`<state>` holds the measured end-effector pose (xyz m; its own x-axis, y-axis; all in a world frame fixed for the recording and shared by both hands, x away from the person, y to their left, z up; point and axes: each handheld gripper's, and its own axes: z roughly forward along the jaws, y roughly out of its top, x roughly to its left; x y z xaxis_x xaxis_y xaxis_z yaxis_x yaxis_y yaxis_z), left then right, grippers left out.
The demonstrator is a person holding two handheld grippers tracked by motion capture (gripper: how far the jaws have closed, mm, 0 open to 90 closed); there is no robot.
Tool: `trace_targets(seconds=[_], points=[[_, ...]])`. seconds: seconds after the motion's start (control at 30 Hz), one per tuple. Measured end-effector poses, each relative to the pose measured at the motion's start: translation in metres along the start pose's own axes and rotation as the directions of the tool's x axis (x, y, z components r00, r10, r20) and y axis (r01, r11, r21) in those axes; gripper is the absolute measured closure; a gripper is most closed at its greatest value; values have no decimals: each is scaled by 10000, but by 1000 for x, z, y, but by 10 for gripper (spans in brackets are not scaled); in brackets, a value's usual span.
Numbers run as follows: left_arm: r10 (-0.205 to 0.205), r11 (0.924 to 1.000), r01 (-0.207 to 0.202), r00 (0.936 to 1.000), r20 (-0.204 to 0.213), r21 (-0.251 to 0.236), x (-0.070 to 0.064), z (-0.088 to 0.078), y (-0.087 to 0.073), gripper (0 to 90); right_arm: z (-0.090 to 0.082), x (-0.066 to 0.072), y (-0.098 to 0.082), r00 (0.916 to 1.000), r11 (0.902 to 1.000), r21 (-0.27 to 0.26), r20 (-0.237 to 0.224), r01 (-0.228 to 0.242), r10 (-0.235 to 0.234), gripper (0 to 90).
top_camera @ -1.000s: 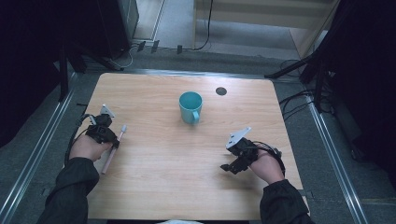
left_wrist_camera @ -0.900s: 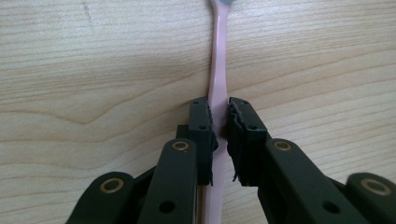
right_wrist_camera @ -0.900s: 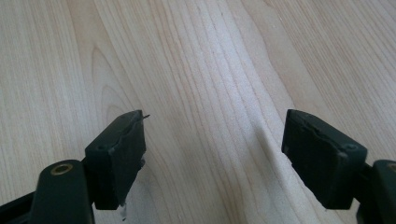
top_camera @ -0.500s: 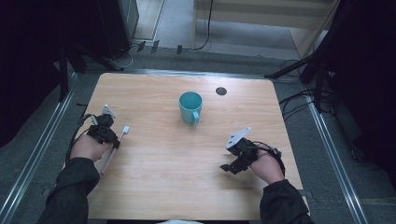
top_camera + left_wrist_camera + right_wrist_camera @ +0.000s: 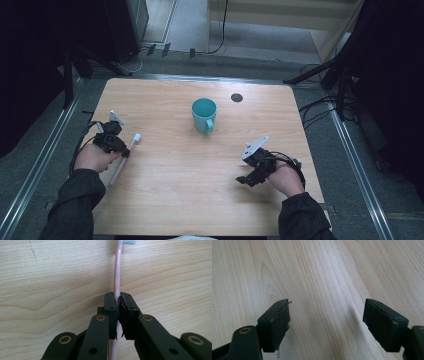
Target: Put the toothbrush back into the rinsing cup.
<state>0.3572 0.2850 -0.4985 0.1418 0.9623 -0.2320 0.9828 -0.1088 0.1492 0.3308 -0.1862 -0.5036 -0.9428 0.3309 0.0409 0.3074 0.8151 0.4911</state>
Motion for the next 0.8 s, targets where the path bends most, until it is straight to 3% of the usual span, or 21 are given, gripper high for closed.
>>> trace_targets(seconds=[0.2,0.4,0.47,0.6,0.8], points=[[144,9994,-134,9994,315,-320,-3,-10,-1,847,0,0,0,10000,10000,11,-29,2,-2,214],[409,9977,-394,9988,274,-545,-7,-18,-3,847,1,0,0,10000,10000,27,-66,-16,17,214],[433,9962,-412,9987,258,-770,-8,-22,-3,847,1,0,0,10000,10000,19,-67,-23,23,215],[506,9941,-444,9968,611,-990,-11,-29,-4,846,1,0,0,10000,10000,22,-69,-18,18,214],[783,9881,-683,9945,690,-1380,-17,-39,-6,846,1,0,0,10000,10000,22,-72,-23,23,214]])
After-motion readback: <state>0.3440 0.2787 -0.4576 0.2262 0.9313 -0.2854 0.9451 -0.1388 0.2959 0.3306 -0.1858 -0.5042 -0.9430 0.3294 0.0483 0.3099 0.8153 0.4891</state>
